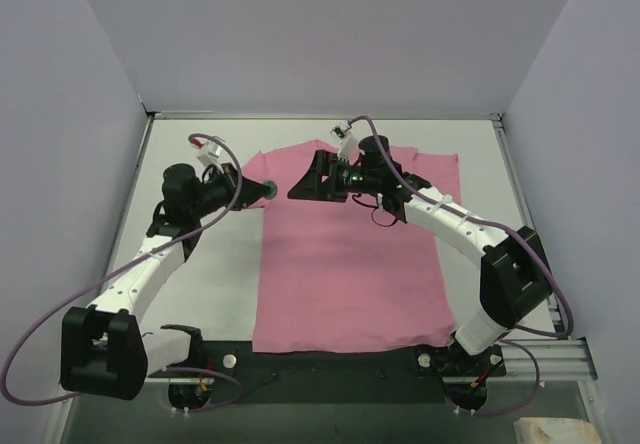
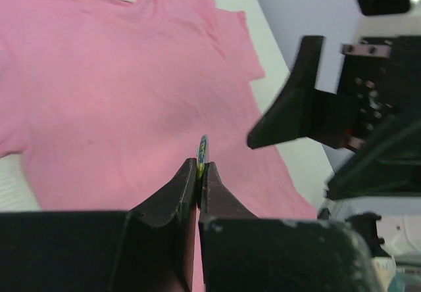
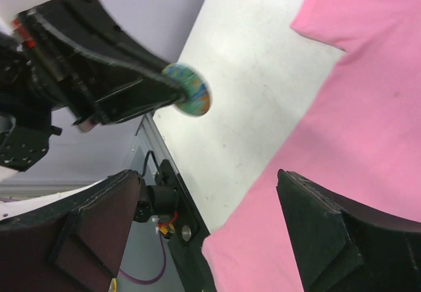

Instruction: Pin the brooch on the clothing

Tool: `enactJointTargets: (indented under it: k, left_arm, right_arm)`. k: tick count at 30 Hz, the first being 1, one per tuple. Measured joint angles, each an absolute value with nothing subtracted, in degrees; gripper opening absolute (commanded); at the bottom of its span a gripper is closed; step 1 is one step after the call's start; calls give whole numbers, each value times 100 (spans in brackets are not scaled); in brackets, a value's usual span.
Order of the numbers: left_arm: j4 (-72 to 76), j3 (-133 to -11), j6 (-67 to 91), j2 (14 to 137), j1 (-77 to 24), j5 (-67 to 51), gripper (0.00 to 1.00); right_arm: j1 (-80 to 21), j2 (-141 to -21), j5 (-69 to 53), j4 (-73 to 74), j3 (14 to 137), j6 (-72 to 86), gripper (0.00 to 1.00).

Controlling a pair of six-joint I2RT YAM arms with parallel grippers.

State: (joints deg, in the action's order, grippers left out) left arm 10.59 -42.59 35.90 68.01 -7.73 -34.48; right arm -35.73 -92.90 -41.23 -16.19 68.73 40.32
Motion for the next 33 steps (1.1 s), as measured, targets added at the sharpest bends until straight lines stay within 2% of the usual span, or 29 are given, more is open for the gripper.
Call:
enactJointTargets:
  k: [6,8,10,14,16,33]
  left_arm:
    - [1592,-4165,3496,6667,-1496,-4034,0]
    - [1614,-4165,3374,6556,-1750,-4045,0]
    - [1599,-4165,3249,6453,-1898,-4005,0]
    - [1653,-4167,3208,6425,-1918,-3992,0]
    - [1651,-4167,3197,6425,-1935,-3986,0]
    - [1780,-4167,3190,6412,-1979,-4261,0]
  right_arm:
    - [-3415,-9032,-4095,-1619,6434,3940,83]
    - [-3415,-8976,-4097,-1675,6366,3927,75]
    - [-3415,-8910,-4165,-1745,6285,3927,71]
    - [-3415,-8818,-4195,-2001,6160,3944,52]
    - [-3415,-8809,-4239,-2108,6095,3968,48]
    - [-3378,-8578,-4733,-3367,5496,4390,47]
